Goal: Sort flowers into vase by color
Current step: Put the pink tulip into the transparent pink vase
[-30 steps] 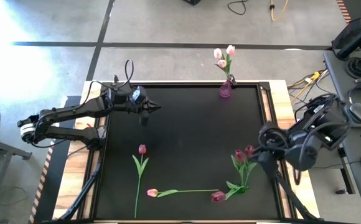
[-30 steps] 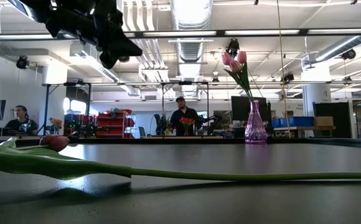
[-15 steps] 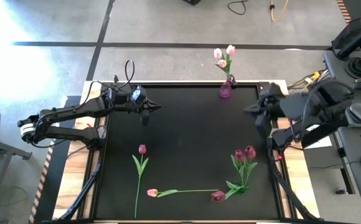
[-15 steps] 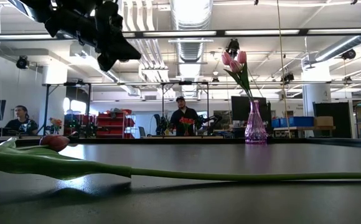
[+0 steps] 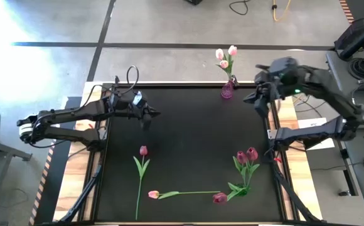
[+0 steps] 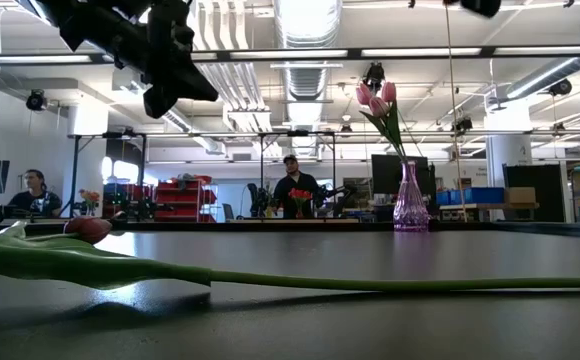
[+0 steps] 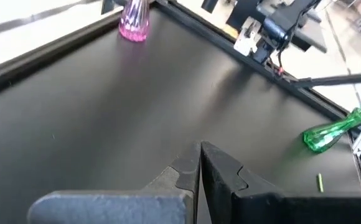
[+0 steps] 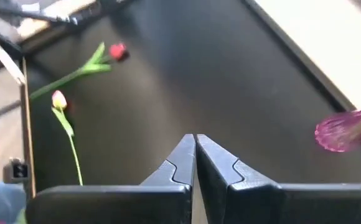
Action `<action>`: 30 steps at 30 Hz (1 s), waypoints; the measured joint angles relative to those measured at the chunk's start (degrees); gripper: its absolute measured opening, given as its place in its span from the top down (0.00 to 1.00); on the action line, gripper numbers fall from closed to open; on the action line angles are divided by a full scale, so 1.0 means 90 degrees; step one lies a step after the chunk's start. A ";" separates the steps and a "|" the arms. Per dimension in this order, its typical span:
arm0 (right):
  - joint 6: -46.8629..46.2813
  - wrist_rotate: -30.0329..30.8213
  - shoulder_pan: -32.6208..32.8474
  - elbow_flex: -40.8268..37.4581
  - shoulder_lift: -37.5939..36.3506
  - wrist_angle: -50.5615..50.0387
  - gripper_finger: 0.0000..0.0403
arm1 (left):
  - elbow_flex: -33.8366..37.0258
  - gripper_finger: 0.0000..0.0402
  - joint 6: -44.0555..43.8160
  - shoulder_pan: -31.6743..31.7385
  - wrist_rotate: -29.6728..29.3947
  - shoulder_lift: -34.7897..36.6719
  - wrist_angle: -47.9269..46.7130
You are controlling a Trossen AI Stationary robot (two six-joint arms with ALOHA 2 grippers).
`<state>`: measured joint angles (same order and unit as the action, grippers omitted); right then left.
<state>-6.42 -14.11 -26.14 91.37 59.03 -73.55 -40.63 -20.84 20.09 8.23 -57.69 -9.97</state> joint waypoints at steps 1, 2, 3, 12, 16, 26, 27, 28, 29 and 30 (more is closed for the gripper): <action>0.0155 -0.0135 -0.0142 -0.0237 -0.0010 0.0091 0.98 | -0.0029 1.00 -0.0034 -0.0119 -0.0077 -0.0001 -0.0083; 0.0297 -0.0189 -0.0244 -0.0445 -0.0010 0.0184 0.98 | -0.0076 1.00 -0.0042 -0.0251 -0.0179 -0.0002 -0.0193; 0.0413 -0.0234 -0.0322 -0.0607 -0.0010 0.0273 0.98 | -0.0137 1.00 -0.0048 -0.0404 -0.0264 -0.0002 -0.0324; 0.1209 -0.0666 -0.0969 -0.0930 -0.0104 0.0448 0.98 | -0.1321 1.00 -0.0019 -0.1834 -0.0901 -0.0448 -0.2127; 0.1341 -0.0876 -0.1215 -0.0930 -0.0105 0.0433 0.98 | -0.2105 1.00 0.0094 -0.2544 -0.0865 -0.1068 -0.2896; 0.1889 -0.0960 -0.1264 -0.0928 -0.0597 0.0334 0.98 | -0.4061 1.00 -0.1314 -0.4869 -0.1461 -0.3542 -0.3924; 0.1950 -0.0958 -0.1266 -0.0927 -0.0680 0.0332 0.98 | -0.4252 1.00 -0.1549 -0.5028 -0.1468 -0.3851 -0.3946; 0.2003 -0.0959 -0.1266 -0.0927 -0.0759 0.0322 0.98 | -0.4442 1.00 -0.1724 -0.5173 -0.1469 -0.4157 -0.3975; 0.2053 -0.0959 -0.1266 -0.0927 -0.0839 0.0302 0.98 | -0.4660 1.00 -0.1847 -0.5313 -0.1465 -0.4487 -0.4079; 0.2103 -0.0961 -0.1266 -0.0927 -0.0919 0.0281 0.98 | -0.4901 1.00 -0.1946 -0.5426 -0.1467 -0.4795 -0.4194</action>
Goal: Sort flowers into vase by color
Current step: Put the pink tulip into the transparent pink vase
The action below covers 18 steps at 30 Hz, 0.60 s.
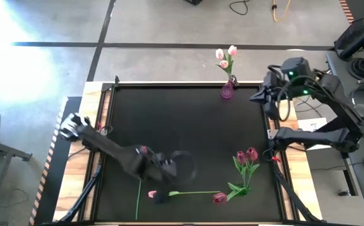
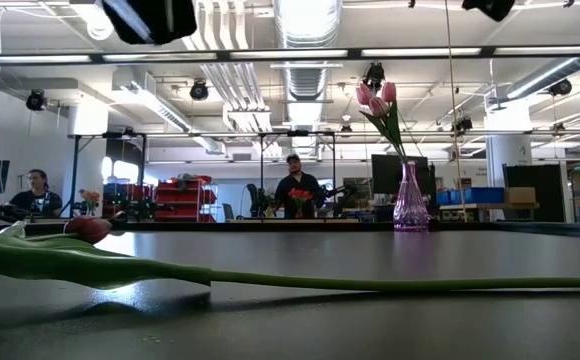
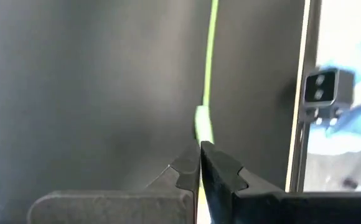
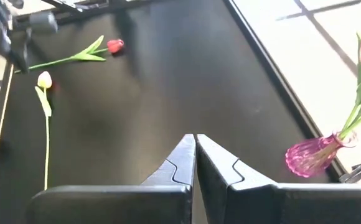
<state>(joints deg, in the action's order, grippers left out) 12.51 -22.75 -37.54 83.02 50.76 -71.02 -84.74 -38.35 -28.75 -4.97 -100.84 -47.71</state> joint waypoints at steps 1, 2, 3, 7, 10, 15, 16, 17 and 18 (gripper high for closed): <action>0.0017 -0.0010 0.0000 0.0000 -0.0070 -0.0010 0.98 | -0.0253 1.00 -0.0094 -0.0092 0.0002 -0.0315 -0.0159; 0.0022 -0.0025 0.0000 0.0000 -0.0115 -0.0021 0.98 | -0.0545 1.00 -0.0189 -0.0153 0.0009 -0.0636 -0.0368; 0.0022 -0.0025 0.0000 0.0000 -0.0166 -0.0030 0.98 | -0.0856 1.00 -0.0259 -0.0200 0.0015 -0.0927 -0.0639; 0.0131 -0.0023 0.0000 0.0000 -0.0380 -0.0034 0.98 | -0.2202 0.97 -0.0200 -0.0241 0.0140 -0.2073 -0.2005; 0.0181 -0.0025 0.0000 0.0000 -0.0482 -0.0035 0.98 | -0.3001 0.90 -0.0188 -0.0241 0.0343 -0.2837 -0.2735; 0.0213 -0.0025 0.0000 0.0000 -0.0556 -0.0079 0.98 | -0.3923 0.76 -0.0185 -0.0255 0.0906 -0.3709 -0.2828; 0.0236 -0.0025 0.0000 0.0000 -0.0556 -0.0099 0.98 | -0.4063 0.73 -0.0201 -0.0267 0.0908 -0.3820 -0.2919; 0.0257 -0.0025 0.0000 0.0000 -0.0560 -0.0128 0.98 | -0.4183 0.71 -0.0256 -0.0277 0.0880 -0.3907 -0.3017; 0.0266 -0.0025 0.0000 0.0000 -0.0560 -0.0157 0.98 | -0.4267 0.69 -0.0321 -0.0279 0.0849 -0.3972 -0.3104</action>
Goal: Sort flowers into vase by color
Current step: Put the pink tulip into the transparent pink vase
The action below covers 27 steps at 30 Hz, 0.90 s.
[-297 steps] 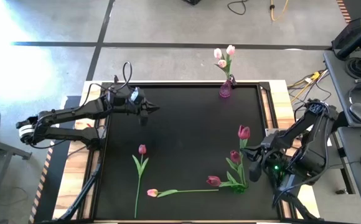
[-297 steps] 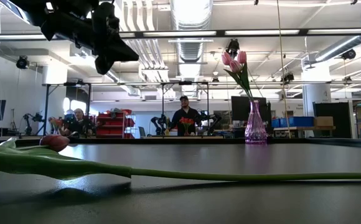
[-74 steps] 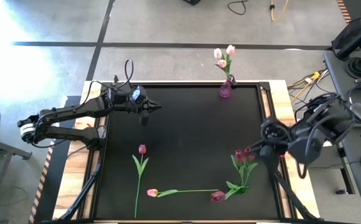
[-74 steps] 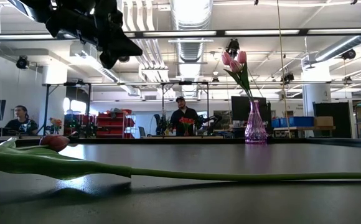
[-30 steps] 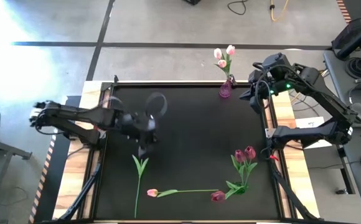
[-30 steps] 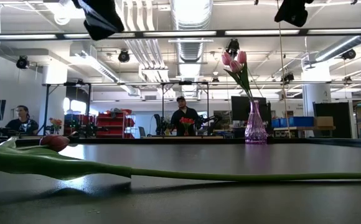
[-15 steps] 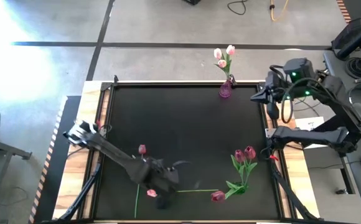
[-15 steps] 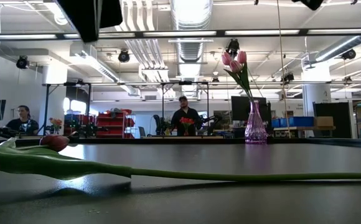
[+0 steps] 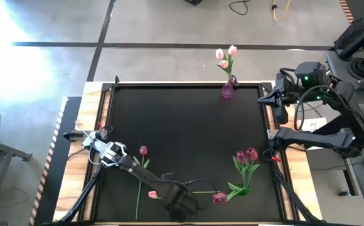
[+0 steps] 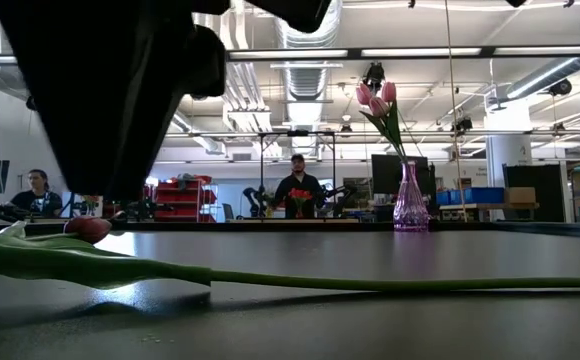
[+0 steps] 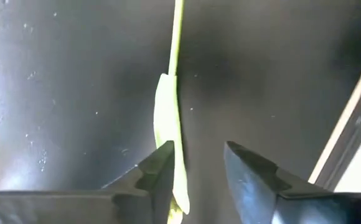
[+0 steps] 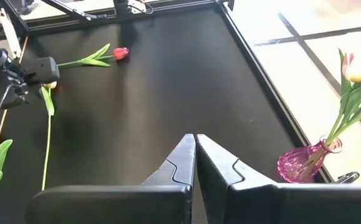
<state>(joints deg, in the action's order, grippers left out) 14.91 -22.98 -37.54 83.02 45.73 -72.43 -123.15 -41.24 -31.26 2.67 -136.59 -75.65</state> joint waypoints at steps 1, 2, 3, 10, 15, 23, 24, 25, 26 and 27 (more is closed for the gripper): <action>0.0006 0.0000 0.0000 0.0000 0.0001 -0.0012 0.98 | -0.0025 0.67 -0.0045 -0.0007 -0.0007 -0.0022 -0.0084; 0.0019 0.0000 0.0000 0.0000 0.0002 -0.0019 0.98 | -0.0019 0.65 -0.0099 -0.0008 -0.0004 -0.0044 -0.0172; 0.0048 0.0000 0.0000 0.0000 0.0003 -0.0031 0.98 | 0.0031 0.64 -0.0170 -0.0010 -0.0001 -0.0049 -0.0206; 0.0111 0.0000 0.0000 0.0022 0.0001 -0.0055 0.98 | 0.0554 0.64 -0.0082 -0.0131 0.0154 -0.0054 0.0102; 0.0130 0.0000 0.0000 0.0049 0.0016 -0.0062 0.98 | 0.0803 0.68 0.0030 -0.0141 0.0247 -0.0042 0.0281; 0.0189 0.0000 0.0000 0.0097 0.0016 -0.0060 0.98 | 0.0937 0.92 0.0396 -0.0149 0.0843 -0.0002 0.0141; 0.0196 0.0001 0.0000 0.0097 0.0016 -0.0061 0.98 | 0.0937 0.96 0.0422 -0.0151 0.0849 0.0014 0.0136; 0.0198 0.0000 0.0000 0.0097 0.0016 -0.0062 0.98 | 0.0937 0.98 0.0465 -0.0150 0.0868 0.0048 0.0129; 0.0208 0.0000 0.0000 0.0097 0.0016 -0.0062 0.98 | 0.0937 0.98 0.0527 -0.0148 0.0871 0.0099 0.0124; 0.0244 0.0002 0.0000 0.0097 0.0016 -0.0062 0.98 | 0.0937 0.97 0.0612 -0.0146 0.0873 0.0172 0.0113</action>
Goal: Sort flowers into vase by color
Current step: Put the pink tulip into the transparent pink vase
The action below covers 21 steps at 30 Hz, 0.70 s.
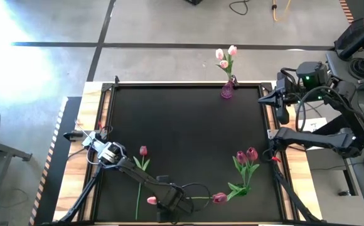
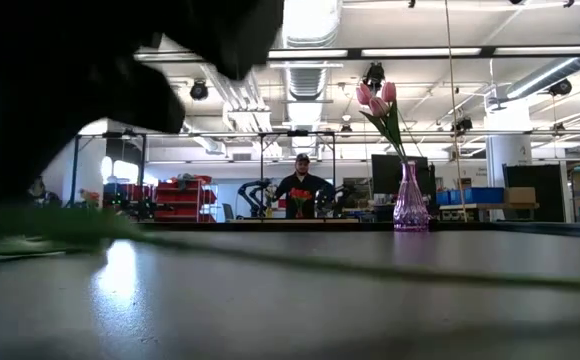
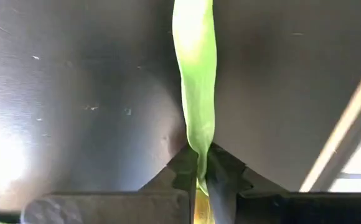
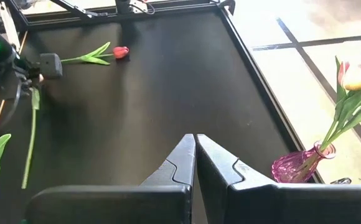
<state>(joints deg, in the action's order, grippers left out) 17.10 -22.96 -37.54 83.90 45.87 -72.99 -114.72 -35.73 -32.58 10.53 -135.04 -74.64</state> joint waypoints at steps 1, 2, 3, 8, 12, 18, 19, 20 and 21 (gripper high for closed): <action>0.0024 0.0000 0.0000 0.0000 0.0000 0.0000 0.98 | 0.0000 0.97 0.0073 0.0000 0.0009 0.0078 -0.0022; 0.0054 -0.0001 0.0000 0.0000 0.0000 0.0002 0.98 | 0.0000 0.98 0.0134 0.0008 0.0013 0.0170 -0.0066; 0.0067 0.0000 0.0000 0.0000 0.0000 0.0002 0.98 | 0.0000 0.98 0.0185 0.0021 0.0039 0.0260 -0.0108; 0.0106 0.0000 0.0000 0.0000 0.0000 0.0058 0.98 | 0.0012 0.99 0.0179 0.0117 0.0204 0.0969 -0.0153; 0.0141 0.0000 0.0001 0.0000 0.0002 0.0131 0.98 | 0.0083 1.00 -0.0174 0.0231 0.0486 0.1742 -0.0163; 0.0286 0.0143 0.0002 0.0000 0.0051 0.0216 0.98 | 0.0704 1.00 -0.0979 0.0648 0.0803 0.3334 -0.0123; 0.0289 0.0199 0.0002 0.0000 0.0082 0.0221 0.98 | 0.0854 1.00 -0.1055 0.0747 0.0812 0.3616 -0.0096; 0.0294 0.0232 0.0002 0.0000 0.0112 0.0219 0.98 | 0.1019 1.00 -0.1103 0.0875 0.0829 0.3886 -0.0012; 0.0301 0.0243 0.0002 0.0000 0.0146 0.0221 0.98 | 0.1218 1.00 -0.1126 0.1013 0.0843 0.4154 0.0134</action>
<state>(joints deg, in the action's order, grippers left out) 19.82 -20.78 -37.52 83.90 47.18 -71.00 -103.75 -45.86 -23.46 18.12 -97.65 -73.43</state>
